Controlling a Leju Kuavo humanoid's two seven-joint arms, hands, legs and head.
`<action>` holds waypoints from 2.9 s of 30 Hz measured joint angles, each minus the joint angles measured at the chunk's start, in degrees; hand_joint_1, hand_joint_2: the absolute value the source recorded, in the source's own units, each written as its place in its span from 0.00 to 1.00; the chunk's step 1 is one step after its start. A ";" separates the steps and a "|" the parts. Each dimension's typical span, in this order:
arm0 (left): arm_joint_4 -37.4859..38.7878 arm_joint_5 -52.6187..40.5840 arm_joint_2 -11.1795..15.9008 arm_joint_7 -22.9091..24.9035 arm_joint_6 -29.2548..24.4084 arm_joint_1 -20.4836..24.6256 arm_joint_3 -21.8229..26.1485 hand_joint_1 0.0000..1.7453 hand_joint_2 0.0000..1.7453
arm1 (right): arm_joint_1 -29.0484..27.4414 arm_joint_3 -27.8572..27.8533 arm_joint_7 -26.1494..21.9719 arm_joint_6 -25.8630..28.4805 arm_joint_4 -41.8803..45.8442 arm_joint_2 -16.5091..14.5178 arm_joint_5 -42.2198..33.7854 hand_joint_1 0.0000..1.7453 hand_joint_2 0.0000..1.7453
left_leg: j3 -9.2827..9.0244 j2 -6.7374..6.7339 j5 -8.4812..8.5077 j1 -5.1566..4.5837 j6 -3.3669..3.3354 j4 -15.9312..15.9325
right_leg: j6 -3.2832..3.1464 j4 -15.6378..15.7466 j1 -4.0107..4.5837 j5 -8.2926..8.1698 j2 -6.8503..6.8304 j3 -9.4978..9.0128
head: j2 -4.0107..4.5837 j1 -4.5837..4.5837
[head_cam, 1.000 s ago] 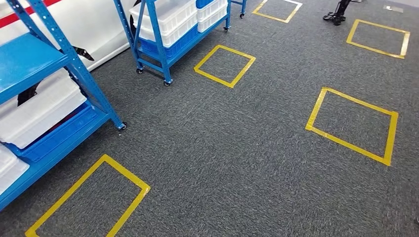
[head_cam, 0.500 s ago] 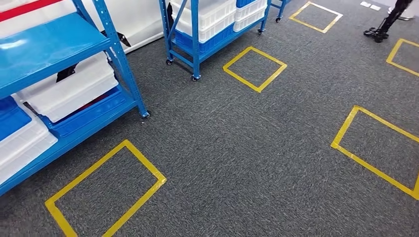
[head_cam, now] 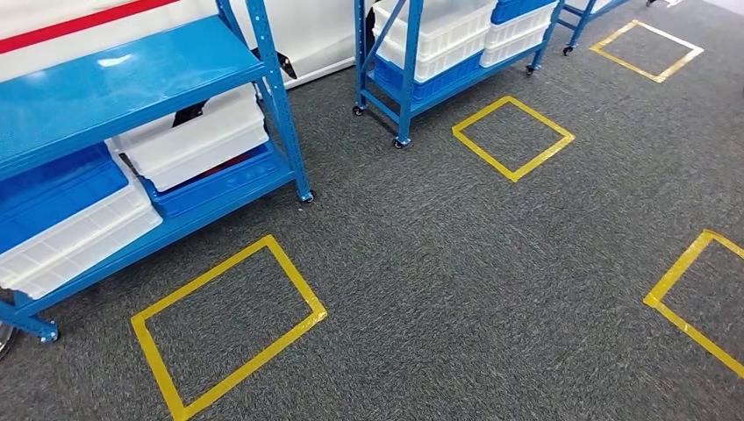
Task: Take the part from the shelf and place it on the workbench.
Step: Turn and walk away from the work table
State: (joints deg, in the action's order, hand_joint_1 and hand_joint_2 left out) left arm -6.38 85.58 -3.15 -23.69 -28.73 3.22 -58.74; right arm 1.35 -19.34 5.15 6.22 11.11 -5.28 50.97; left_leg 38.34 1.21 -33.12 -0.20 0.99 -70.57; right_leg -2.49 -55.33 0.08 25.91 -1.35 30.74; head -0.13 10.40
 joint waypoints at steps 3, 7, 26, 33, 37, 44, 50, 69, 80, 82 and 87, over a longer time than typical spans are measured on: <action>0.00 -0.03 0.02 -0.86 0.61 -0.11 -0.14 0.00 0.00 | 0.09 -0.27 0.68 -0.52 -0.01 -0.06 -0.07 0.00 0.00 | -0.35 -1.06 2.17 0.99 1.17 0.76 | 0.62 -0.35 -0.43 0.62 -2.26 -0.32 | 0.00 0.00; 0.00 -0.20 -0.06 -2.10 3.21 -0.02 -0.69 0.00 0.00 | 0.25 -1.29 1.58 -0.13 -0.01 -0.27 -1.20 0.00 0.00 | -6.76 -4.80 7.29 1.19 1.02 13.23 | 2.14 -1.73 -0.45 2.05 -4.37 -0.80 | 0.00 -0.01; 0.01 -2.44 0.22 -3.23 9.26 -0.20 -5.54 0.00 0.00 | 0.45 -6.75 3.12 2.68 -0.03 -1.63 -5.15 0.00 0.00 | -5.90 5.42 7.71 0.98 0.31 13.39 | 1.64 -2.24 -0.93 0.96 4.00 0.56 | 0.01 -0.01; 0.02 -4.40 0.91 -3.21 10.88 -0.08 -7.39 0.00 0.00 | -0.24 -8.53 3.22 3.51 -0.03 -2.05 -6.56 0.00 0.00 | 0.01 -0.70 0.59 0.90 1.22 -1.30 | 0.56 -1.78 -0.39 0.96 -1.94 0.39 | 0.00 0.02; 0.01 -5.29 1.53 -3.23 11.34 0.04 -8.19 0.00 0.00 | -0.08 -9.51 3.24 3.96 -0.03 -2.46 -7.23 0.00 0.00 | -8.01 -3.99 6.03 0.48 0.17 12.84 | 0.99 -2.10 -0.01 1.26 -4.24 0.09 | 0.00 0.02; -0.07 -6.19 2.36 -4.48 12.33 0.00 -9.17 0.00 0.00 | 0.18 -11.17 3.74 7.32 -0.03 -2.86 -8.66 0.00 0.00 | -8.49 -1.95 7.53 0.89 -1.68 15.28 | 3.14 -8.43 -0.58 5.54 -0.34 2.52 | 0.00 -0.01; -0.10 -6.17 2.58 -5.44 12.41 -0.21 -9.17 0.00 0.00 | -0.46 -13.79 2.99 10.63 -0.03 -2.86 -10.75 0.00 0.00 | -8.86 0.29 6.64 1.19 -1.11 14.89 | 4.07 -12.86 -1.57 3.84 1.23 5.38 | 0.00 -0.01; -0.23 -6.20 3.90 -2.93 11.98 -0.41 -10.01 0.00 0.00 | -1.65 -19.74 -7.43 7.69 -0.21 0.33 -14.94 0.00 0.00 | 2.34 -1.12 12.37 -0.19 -2.22 6.71 | 0.48 -1.43 0.38 9.66 0.89 -9.17 | 0.01 -0.22; -0.52 -6.19 4.34 -2.72 12.34 -0.13 -10.38 0.00 0.00 | -0.78 -19.89 -7.60 5.50 -0.27 1.86 -14.70 0.00 0.00 | -14.27 -0.11 4.77 0.26 -2.90 17.70 | 4.54 -19.14 -1.52 12.59 1.36 6.35 | 0.00 -0.15; -0.64 -6.23 4.21 -2.78 12.63 -0.36 -10.45 0.00 0.00 | -1.15 -19.89 -7.60 4.99 -0.28 2.54 -14.36 0.00 0.00 | -17.28 0.60 2.24 1.12 -2.01 17.71 | 5.70 -15.08 -2.05 13.03 1.43 9.11 | 0.00 -0.15; -0.77 -6.27 4.35 -2.97 13.07 -0.22 -10.51 0.00 0.00 | -2.40 -19.79 -7.58 5.09 -0.64 3.15 -12.98 0.00 0.00 | -22.64 1.90 -3.24 1.68 0.58 17.16 | 5.43 -6.00 -3.23 -5.78 2.21 10.74 | -0.01 -0.14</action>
State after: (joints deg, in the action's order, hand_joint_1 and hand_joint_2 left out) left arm -7.15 79.31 1.21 -26.67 -15.67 3.01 -69.24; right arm -1.06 -39.13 -2.43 11.32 10.47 -2.13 37.99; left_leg 15.71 3.11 -36.35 1.48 1.57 -53.41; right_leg 2.94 -61.33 -3.16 20.13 0.86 41.48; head -0.14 10.27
